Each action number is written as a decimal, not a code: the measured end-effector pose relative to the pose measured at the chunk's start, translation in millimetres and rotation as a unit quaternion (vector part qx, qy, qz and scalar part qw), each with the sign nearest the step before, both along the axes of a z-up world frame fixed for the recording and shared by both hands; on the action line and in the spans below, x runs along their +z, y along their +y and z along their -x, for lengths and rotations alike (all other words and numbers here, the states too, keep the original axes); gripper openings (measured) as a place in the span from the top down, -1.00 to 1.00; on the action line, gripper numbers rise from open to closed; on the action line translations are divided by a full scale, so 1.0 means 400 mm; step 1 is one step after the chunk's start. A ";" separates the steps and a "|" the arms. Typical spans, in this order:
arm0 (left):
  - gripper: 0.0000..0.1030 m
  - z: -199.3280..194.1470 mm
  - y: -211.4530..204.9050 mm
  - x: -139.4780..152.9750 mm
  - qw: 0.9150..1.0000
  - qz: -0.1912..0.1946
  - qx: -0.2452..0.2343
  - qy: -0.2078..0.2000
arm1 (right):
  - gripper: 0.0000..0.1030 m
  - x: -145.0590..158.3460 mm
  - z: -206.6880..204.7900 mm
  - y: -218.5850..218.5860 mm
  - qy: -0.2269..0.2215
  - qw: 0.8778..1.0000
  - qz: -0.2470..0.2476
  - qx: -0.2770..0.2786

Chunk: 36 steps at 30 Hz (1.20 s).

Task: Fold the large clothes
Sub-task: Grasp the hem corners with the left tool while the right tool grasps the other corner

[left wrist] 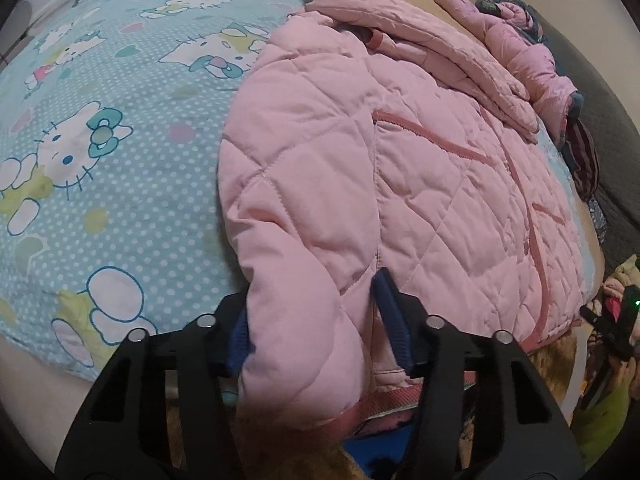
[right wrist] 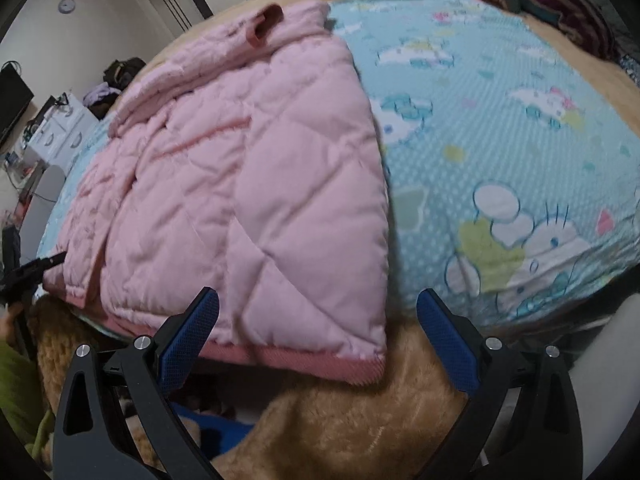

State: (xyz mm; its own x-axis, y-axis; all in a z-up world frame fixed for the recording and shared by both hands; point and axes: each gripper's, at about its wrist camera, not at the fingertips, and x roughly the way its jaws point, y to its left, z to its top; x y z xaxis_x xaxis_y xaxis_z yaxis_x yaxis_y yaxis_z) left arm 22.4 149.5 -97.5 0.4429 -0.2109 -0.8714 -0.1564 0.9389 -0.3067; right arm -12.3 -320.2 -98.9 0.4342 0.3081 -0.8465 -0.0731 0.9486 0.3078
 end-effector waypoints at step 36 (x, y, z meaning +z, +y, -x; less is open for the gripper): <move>0.73 -0.079 -0.098 0.313 0.980 -0.025 -0.025 -0.193 | 0.72 0.324 -0.128 0.046 -0.188 0.973 -0.132 0.033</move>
State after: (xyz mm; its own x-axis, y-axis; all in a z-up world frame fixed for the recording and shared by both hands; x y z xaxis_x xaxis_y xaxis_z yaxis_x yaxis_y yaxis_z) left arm 54.1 110.5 27.5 0.7323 -0.2015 -0.6504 0.0092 0.9581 -0.2864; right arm 39.1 -301.8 30.9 0.6695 0.5311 -0.5193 -0.2852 0.8293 0.4806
